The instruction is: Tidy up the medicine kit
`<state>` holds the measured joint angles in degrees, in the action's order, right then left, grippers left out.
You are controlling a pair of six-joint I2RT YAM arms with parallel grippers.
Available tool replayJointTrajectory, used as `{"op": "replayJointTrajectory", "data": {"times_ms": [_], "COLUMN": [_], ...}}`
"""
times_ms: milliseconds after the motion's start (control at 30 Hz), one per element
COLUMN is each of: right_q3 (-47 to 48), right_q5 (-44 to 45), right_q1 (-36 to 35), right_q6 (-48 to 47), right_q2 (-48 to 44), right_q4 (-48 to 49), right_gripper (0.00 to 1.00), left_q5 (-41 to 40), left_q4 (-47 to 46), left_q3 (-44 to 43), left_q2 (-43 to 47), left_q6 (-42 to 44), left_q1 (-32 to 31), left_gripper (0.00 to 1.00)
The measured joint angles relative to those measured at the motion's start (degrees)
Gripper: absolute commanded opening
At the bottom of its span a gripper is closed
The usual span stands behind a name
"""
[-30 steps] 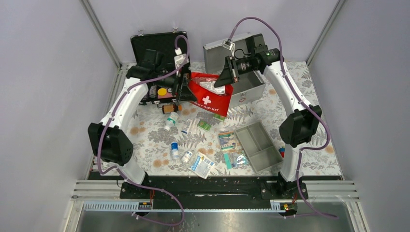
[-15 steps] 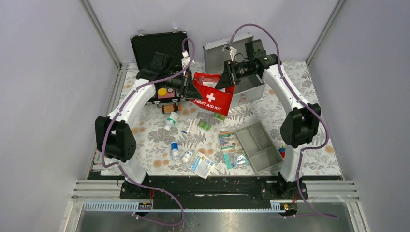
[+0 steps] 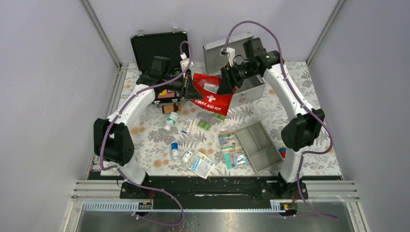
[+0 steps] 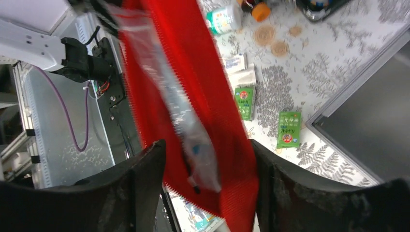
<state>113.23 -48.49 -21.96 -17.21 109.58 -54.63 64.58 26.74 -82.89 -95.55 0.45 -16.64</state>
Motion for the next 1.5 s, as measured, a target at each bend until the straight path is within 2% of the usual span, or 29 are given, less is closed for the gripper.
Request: {"op": "replayJointTrajectory", "data": {"times_ms": [200, 367, 567, 767, 933, 1000, 1233, 1500], "right_q3": [12.3, 13.9, 18.8, 18.9, 18.1, 17.6, 16.8, 13.7], "right_q5": [-2.2, -3.5, -3.5, -3.4, -2.6, -1.5, 4.0, 7.9], "right_q1": [0.0, -0.2, -0.7, -1.4, -2.2, -2.4, -3.7, -6.5], "right_q6": [-3.0, -2.1, -1.2, -1.0, -2.0, -2.3, -2.6, -2.9], "right_q2": [-0.2, 0.2, 5.5, 7.3, 7.3, 7.3, 7.5, 7.5], "right_q4": [-7.6, -8.0, -7.6, -7.6, -7.5, -7.5, -7.2, -6.4], "right_gripper": [0.72, 0.72, 0.72, 0.69, 0.49, 0.45, 0.45, 0.5], "left_q5": [-2.3, -3.8, -5.3, -6.1, -6.5, -6.8, -7.5, -9.2], "left_q4": [1.9, 5.9, 10.3, 11.9, 12.8, 13.6, 14.9, 15.8], "left_q3": [-1.4, -2.7, -3.5, -4.5, -4.5, -4.9, -7.9, -8.2], "left_q2": [0.6, 0.7, 0.8, 0.9, 1.2, 1.3, 1.3, 1.2], "left_q6": [6.6, 12.0, 15.8, 17.0, 17.6, 18.1, 19.3, 17.3], "left_q1": [-0.3, -1.5, -3.2, -3.3, -3.4, -3.5, -4.0, -4.0], "left_gripper": [0.0, 0.0, 0.0, 0.0, 0.0, 0.0, 0.0, 0.0]}}
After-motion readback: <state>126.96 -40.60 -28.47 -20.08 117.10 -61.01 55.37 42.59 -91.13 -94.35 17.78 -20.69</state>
